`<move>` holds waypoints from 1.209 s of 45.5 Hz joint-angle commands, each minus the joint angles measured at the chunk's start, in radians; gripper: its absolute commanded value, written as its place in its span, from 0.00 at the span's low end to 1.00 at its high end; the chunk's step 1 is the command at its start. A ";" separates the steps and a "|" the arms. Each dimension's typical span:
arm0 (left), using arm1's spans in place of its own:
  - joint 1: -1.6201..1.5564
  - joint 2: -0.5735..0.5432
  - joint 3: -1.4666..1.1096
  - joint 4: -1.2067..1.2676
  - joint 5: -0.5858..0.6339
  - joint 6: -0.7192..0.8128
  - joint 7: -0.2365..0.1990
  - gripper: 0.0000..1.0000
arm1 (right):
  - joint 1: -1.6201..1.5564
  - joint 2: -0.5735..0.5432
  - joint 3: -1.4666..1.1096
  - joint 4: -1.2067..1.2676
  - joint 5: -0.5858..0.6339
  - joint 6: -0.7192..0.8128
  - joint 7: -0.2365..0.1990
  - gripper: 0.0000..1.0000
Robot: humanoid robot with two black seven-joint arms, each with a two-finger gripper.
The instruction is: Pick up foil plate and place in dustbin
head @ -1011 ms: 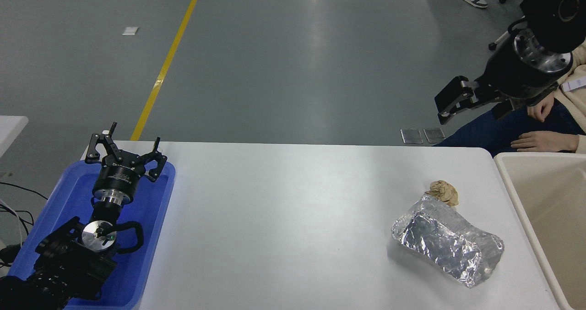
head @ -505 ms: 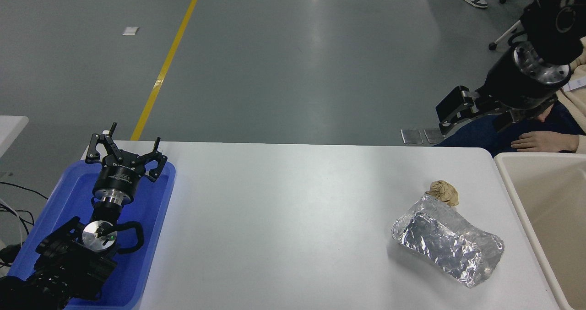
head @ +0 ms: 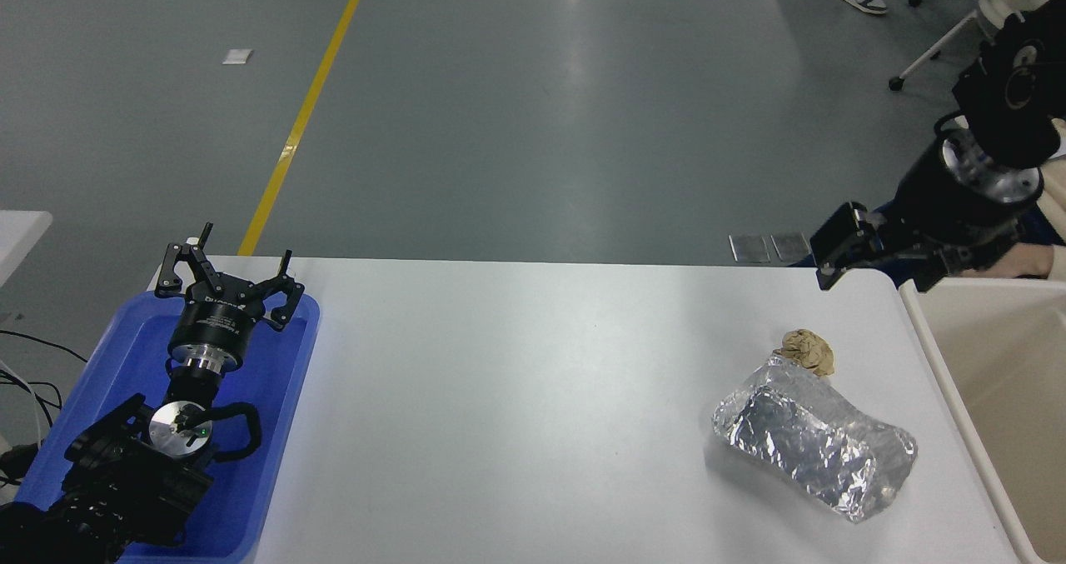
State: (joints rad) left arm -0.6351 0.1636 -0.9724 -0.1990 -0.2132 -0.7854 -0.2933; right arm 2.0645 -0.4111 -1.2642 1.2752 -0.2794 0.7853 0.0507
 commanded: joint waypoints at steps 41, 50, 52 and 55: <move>0.000 0.001 0.000 0.001 -0.003 0.000 -0.001 1.00 | -0.730 -0.023 0.183 -0.241 -0.681 -0.738 -0.003 0.87; 0.000 0.001 0.000 0.001 -0.002 0.000 -0.001 1.00 | -0.822 -0.020 0.183 -0.303 -0.739 -0.791 -0.003 0.87; -0.002 0.001 0.000 0.001 -0.002 0.000 -0.001 1.00 | -0.827 -0.020 0.183 -0.312 -0.739 -0.795 -0.002 0.86; 0.000 0.001 0.000 0.001 -0.002 0.000 -0.001 1.00 | -0.830 -0.021 0.195 -0.313 -0.739 -0.795 -0.003 0.81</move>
State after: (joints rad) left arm -0.6354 0.1642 -0.9726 -0.1980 -0.2155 -0.7854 -0.2946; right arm 1.3111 -0.4331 -1.0906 1.0168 -0.9680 0.0350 0.0479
